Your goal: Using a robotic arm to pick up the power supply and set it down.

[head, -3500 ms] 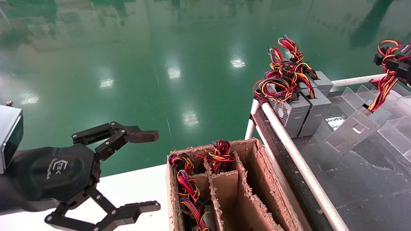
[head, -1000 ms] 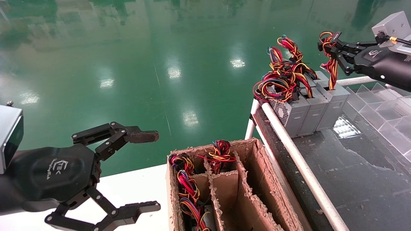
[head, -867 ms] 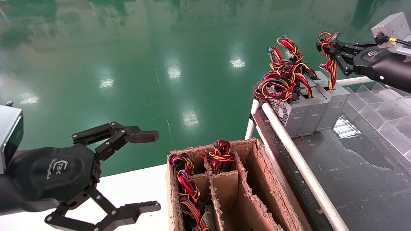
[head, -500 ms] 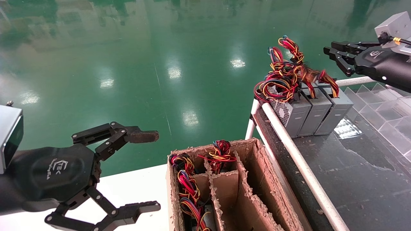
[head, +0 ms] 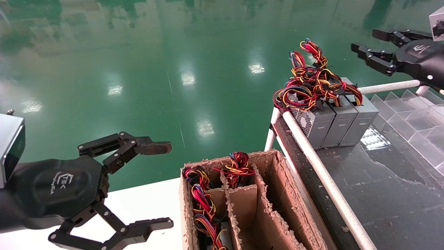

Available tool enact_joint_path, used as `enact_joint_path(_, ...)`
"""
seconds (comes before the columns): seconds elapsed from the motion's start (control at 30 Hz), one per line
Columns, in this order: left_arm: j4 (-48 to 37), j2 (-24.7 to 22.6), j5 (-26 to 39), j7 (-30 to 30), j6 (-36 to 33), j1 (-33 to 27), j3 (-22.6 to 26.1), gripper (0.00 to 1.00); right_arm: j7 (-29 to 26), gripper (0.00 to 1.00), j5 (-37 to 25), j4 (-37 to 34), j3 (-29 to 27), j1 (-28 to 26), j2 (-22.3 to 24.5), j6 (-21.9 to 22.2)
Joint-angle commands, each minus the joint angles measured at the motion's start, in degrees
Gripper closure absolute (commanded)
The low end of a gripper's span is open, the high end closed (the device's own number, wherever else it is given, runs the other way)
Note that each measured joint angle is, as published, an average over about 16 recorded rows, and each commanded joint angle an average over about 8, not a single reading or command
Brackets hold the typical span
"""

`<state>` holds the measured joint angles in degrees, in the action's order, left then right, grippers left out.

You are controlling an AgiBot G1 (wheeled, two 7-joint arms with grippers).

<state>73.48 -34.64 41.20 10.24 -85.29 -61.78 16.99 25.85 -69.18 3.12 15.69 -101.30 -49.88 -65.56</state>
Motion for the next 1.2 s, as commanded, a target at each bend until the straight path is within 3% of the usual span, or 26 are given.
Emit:
enact_joint_path(0.03,0.0,0.0,0.0,0.0,0.0,0.0,0.0,0.0,0.2,0.0,0.7,-0.1,-0.5,0.0,0.3,-1.1)
enact_joint_path(1.2,-0.1,0.0,-0.1,-0.1,0.0,0.0,0.1,0.0,-21.4,0.0,16.4,41.3,-0.1,23.3,8.8,-12.4)
